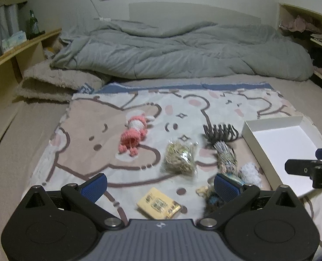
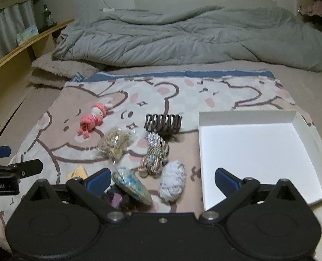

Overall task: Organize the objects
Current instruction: 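Grasp the dark knitted scrunchie with the right tool while the left tool approaches the yellow tissue pack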

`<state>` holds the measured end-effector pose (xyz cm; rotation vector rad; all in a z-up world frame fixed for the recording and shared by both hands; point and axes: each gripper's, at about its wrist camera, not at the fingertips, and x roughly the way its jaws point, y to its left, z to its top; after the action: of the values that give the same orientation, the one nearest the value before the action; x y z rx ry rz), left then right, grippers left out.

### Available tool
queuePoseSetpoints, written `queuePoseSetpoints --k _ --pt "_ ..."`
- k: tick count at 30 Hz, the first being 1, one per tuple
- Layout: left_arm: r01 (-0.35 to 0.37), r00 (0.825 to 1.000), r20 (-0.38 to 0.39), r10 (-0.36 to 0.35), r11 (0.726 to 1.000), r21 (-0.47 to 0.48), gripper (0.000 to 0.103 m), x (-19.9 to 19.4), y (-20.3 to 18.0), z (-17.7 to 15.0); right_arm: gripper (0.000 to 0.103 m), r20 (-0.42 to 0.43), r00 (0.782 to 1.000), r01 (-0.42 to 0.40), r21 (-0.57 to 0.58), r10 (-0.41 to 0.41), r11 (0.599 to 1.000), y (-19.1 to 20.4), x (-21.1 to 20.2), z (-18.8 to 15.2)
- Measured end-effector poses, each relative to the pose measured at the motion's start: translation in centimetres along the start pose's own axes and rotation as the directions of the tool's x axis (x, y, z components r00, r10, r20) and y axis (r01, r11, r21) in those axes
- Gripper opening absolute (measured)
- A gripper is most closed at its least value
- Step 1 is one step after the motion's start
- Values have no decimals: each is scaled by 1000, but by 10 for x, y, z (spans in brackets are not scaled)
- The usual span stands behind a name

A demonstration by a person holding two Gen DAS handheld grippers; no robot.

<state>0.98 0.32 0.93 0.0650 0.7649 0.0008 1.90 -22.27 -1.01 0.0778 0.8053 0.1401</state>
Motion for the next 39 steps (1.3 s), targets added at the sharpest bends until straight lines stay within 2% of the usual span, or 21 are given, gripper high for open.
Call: queuePoseSetpoints --k 9,17,20,26,31,33,35,39 --pt "-55 999 4 54 998 44 103 25 6 23 103 8 997 -80 27 79 996 4 22 12" --pt "-42 996 -73 43 999 11 103 71 13 20 102 -98 990 -103 30 106 994 6 51 10" --pt "-45 992 -120 42 999 -28 103 90 18 13 93 -141 980 -132 55 139 990 6 58 9" --pt "-31 974 -227 6 993 -110 103 120 23 2 81 -223 952 -197 83 210 977 14 70 0" --pt "-68 952 -305 16 985 -159 103 141 22 -6 60 -295 928 -220 57 227 974 25 81 -6" --pt "-105 941 -337 39 978 -180 103 149 23 -11 57 -319 916 -239 57 244 969 28 85 -9" --pt "-109 928 -372 27 973 -202 103 156 25 -15 54 -340 905 -256 42 255 966 32 87 -11" --pt "-116 912 -411 3 961 -251 101 166 26 -19 52 -348 900 -287 -26 261 957 44 87 -14"
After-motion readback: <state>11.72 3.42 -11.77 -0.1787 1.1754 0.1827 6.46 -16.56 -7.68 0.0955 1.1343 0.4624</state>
